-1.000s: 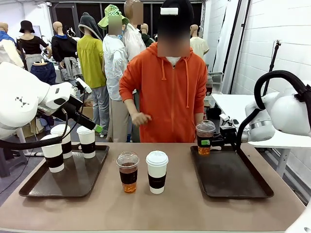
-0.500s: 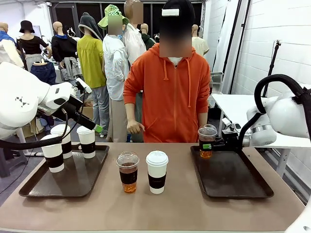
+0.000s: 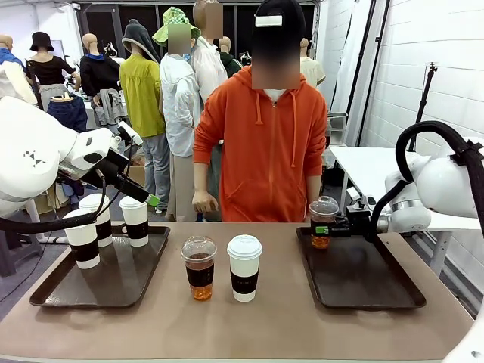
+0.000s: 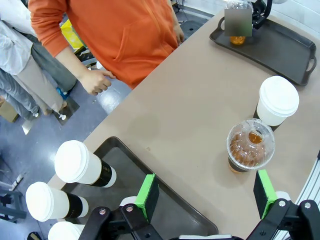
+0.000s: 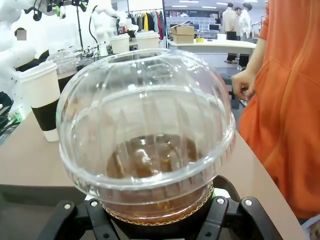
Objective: Distribute the coffee onto the tray.
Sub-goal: Pick up one iced Americano and place it on the right Handle tray.
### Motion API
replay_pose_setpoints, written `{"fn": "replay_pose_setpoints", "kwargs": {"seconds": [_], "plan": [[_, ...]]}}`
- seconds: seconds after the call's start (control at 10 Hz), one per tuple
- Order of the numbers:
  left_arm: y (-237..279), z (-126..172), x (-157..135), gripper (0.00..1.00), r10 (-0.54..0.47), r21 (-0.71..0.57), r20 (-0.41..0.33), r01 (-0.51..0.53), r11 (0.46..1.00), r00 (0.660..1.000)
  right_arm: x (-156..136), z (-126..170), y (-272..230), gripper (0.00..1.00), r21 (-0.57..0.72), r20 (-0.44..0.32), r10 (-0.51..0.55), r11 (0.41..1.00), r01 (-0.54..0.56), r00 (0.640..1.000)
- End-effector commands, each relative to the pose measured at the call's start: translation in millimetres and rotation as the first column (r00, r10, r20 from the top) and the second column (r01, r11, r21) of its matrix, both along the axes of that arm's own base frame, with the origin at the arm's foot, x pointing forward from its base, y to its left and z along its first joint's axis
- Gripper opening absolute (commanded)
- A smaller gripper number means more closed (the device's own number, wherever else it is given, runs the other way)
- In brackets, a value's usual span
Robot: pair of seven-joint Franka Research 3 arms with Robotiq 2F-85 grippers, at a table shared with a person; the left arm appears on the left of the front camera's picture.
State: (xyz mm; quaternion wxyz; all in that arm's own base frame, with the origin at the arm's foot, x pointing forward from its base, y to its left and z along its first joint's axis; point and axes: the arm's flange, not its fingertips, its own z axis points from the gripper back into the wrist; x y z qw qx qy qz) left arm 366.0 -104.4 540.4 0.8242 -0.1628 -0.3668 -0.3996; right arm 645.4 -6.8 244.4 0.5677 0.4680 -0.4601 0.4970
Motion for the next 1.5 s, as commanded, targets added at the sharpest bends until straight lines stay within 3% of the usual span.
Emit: {"fn": "replay_pose_setpoints", "kwargs": {"seconds": [0.0, 0.5, 0.6, 0.7, 0.8, 1.4], "plan": [[1.9, -2.3, 0.4, 1.0, -0.01, -0.014, -0.005, 0.01, 1.0, 1.0, 9.4, 1.5, 2.1, 0.68, 0.036, 0.023, -0.022, 0.999, 0.021, 0.999], [1.9, -2.3, 0.4, 1.0, -0.01, -0.014, -0.005, 0.01, 1.0, 1.0, 11.3, -5.3, 5.8, 0.68, 0.043, -0.017, -0.037, 0.998, 0.038, 0.999], [1.9, -2.3, 0.4, 1.0, -0.01, -0.014, -0.005, 0.01, 1.0, 1.0, 11.1, -4.6, 5.0, 0.77, 0.045, -0.03, -0.034, 0.998, 0.036, 0.999], [1.9, -2.3, 0.4, 1.0, -0.01, -0.014, -0.005, 0.01, 1.0, 1.0, 10.0, -4.9, 4.8, 0.97, 0.046, -0.043, -0.029, 0.998, 0.031, 0.999], [1.9, -2.3, 0.4, 1.0, -0.01, -0.014, -0.005, 0.01, 1.0, 1.0, 8.6, -5.2, 5.5, 1.0, 0.046, -0.057, -0.025, 0.999, 0.028, 0.998], [1.9, -2.3, 0.4, 1.0, -0.01, -0.014, -0.005, 0.01, 1.0, 1.0, -15.5, -0.6, -7.8, 1.0, 0.047, -0.096, -0.061, 0.997, 0.066, 0.994]]}}
